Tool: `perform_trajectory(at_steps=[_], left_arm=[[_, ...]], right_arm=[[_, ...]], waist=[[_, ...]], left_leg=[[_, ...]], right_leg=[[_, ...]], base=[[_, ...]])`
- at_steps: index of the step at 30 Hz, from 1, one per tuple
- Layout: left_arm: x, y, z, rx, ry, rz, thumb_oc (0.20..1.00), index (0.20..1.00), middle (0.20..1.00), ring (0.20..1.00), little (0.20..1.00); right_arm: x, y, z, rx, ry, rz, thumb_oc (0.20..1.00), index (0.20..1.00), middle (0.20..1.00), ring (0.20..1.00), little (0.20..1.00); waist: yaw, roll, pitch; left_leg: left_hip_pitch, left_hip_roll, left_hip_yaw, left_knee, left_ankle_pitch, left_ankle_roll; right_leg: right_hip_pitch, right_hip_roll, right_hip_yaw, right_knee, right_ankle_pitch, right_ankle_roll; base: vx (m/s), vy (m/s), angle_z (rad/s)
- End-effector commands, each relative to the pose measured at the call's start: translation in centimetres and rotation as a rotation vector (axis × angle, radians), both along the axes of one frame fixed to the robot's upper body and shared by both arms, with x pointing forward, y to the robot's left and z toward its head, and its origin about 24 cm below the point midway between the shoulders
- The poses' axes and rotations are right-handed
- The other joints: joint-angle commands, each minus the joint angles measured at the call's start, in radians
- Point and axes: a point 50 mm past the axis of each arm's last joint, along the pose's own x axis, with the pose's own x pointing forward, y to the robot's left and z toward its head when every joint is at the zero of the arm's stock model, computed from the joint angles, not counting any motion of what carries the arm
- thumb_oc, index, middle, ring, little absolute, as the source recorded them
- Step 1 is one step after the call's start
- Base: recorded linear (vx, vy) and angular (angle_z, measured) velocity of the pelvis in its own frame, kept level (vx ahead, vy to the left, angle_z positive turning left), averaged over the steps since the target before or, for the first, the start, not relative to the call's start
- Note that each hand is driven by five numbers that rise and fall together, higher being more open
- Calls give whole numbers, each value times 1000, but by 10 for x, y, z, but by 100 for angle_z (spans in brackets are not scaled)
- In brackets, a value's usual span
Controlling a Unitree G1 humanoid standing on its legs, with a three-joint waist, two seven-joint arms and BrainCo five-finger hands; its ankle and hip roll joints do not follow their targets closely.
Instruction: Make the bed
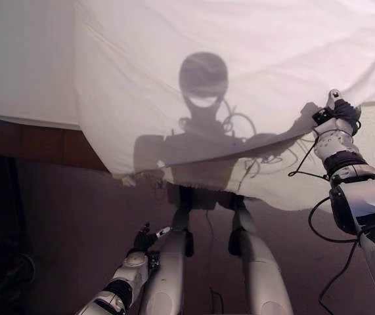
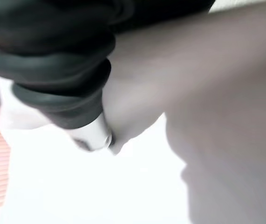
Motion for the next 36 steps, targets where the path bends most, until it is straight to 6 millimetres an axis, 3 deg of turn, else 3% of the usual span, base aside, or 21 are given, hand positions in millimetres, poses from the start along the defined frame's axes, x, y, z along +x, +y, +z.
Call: perform_trajectory(at_steps=[1, 2, 4, 5, 6, 8, 9, 10, 13, 14, 18, 19, 21, 25, 31, 32, 36], left_arm=[[7, -34, 12, -186, -58, -87, 1000, 1000, 1000, 1000, 1000], [7, -34, 12, -186, -57, -87, 1000, 1000, 1000, 1000, 1000], [15, -59, 32, -296, -135, -160, 1000, 1000, 1000, 1000, 1000], [15, -59, 32, -296, -134, -160, 1000, 1000, 1000, 1000, 1000], [20, -81, 55, -342, -220, -291, 1000, 1000, 1000, 1000, 1000], [23, -101, 82, -404, -305, -419, 1000, 1000, 1000, 1000, 1000], [23, -101, 82, -403, -303, -419, 1000, 1000, 1000, 1000, 1000], [25, -120, 101, -443, -336, -538, 1000, 1000, 1000, 1000, 1000], [29, -131, 112, -472, -348, -597, 1000, 1000, 1000, 1000, 1000], [30, -146, 121, -557, -340, -612, 1000, 1000, 1000, 1000, 1000], [28, -167, 123, -684, -269, -593, 1000, 1000, 1000, 1000, 1000], [26, -179, 124, -748, -226, -567, 1000, 1000, 1000, 1000, 1000], [26, -184, 125, -775, -209, -556, 1000, 1000, 1000, 1000, 1000], [27, -203, 127, -912, -129, -441, 1000, 1000, 1000, 1000, 1000], [39, -215, 141, -1054, -110, -268, 1000, 1000, 1000, 1000, 1000], [50, -214, 153, -1095, -143, -203, 1000, 1000, 1000, 1000, 1000], [65, -210, 170, -1143, -187, -133, 1000, 1000, 1000, 1000, 1000]], right_arm=[[6, 20, 64, -146, -184, 104, 200, 200, 200, 200, 200], [6, 20, 64, -145, -183, 104, 200, 200, 200, 200, 200], [9, 27, 64, -179, -146, 134, 200, 200, 200, 200, 200], [9, 27, 64, -179, -146, 134, 200, 200, 200, 200, 200], [11, 33, 66, -195, -146, 154, 200, 200, 200, 200, 200], [12, 39, 66, -192, -157, 179, 200, 200, 200, 200, 200], [12, 39, 66, -191, -156, 178, 200, 200, 200, 200, 200], [14, 48, 66, -177, -173, 214, 200, 200, 200, 200, 200], [16, 56, 66, -157, -201, 250, 200, 200, 200, 200, 200], [17, 68, 68, -154, -244, 299, 200, 200, 200, 200, 200], [16, 88, 65, -133, -294, 367, 200, 200, 200, 200, 200], [15, 104, 64, -120, -331, 420, 200, 200, 200, 200, 200], [14, 109, 65, -118, -349, 434, 200, 200, 200, 200, 200], [8, 136, 64, -132, -405, 517, 200, 200, 200, 200, 200], [1, 141, 53, -131, -418, 539, 200, 200, 200, 200, 200], [-1, 140, 46, -128, -409, 537, 200, 200, 200, 200, 200], [-4, 143, 38, -114, -410, 549, 200, 200, 200, 200, 200]], waist=[[18, -14, -5], [18, -14, -5], [12, -18, -5], [12, -17, -5], [5, -20, -5], [-3, -24, -6], [-2, -25, -5], [-16, -33, -6], [-24, -43, -6], [-38, -54, -6], [-59, -74, -20], [-75, -89, -34], [-79, -97, -40], [-97, -142, -80], [-108, -171, -107], [-112, -178, -115], [-116, -183, -127]], left_leg=[[43, -40, 3, 0, -48, -44], [44, -40, 3, 0, -48, -44], [54, -41, 6, 0, -48, -45], [55, -41, 6, 0, -48, -45], [64, -42, 7, 0, -50, -43], [80, -43, 7, 0, -52, -40], [81, -43, 7, 0, -53, -40], [106, -45, 10, 0, -56, -38], [131, -47, 15, 0, -61, -37], [155, -51, 20, 0, -65, -35], [187, -55, 32, 0, -75, -30], [204, -56, 44, 0, -80, -25], [206, -57, 53, 0, -78, -22], [240, -52, 105, 0, -97, -13], [258, -47, 123, 0, -103, -9], [266, -45, 124, 0, -104, -11], [275, -40, 122, 0, -105, -15]], right_leg=[[23, -25, 23, 191, -95, 90], [24, -24, 23, 191, -95, 90], [38, -21, 25, 181, -88, 92], [39, -21, 25, 180, -87, 92], [49, -21, 26, 174, -83, 93], [64, -21, 27, 170, -81, 95], [66, -21, 27, 170, -81, 95], [84, -22, 33, 169, -83, 96], [108, -25, 40, 166, -83, 99], [129, -29, 48, 165, -79, 101], [157, -31, 64, 150, -70, 105], [168, -28, 82, 136, -59, 108], [170, -26, 92, 125, -47, 110], [192, -12, 140, 83, -20, 125], [202, -7, 153, 79, -19, 126], [209, -4, 150, 78, -21, 124], [217, -1, 144, 80, -26, 121]], base=[[0, 0, 0], [0, 0, 0], [0, 0, 0], [0, 0, 0], [-31, 1, 2], [-20, 4, 1], [-19, 36, 2], [0, 0, 0], [-30, 39, 0], [-31, 32, 1], [-41, 57, -1], [-39, 79, -14], [-45, 56, -25], [-23, 34, -40], [-4, -14, -22], [4, -30, -5], [4, -49, -2]])
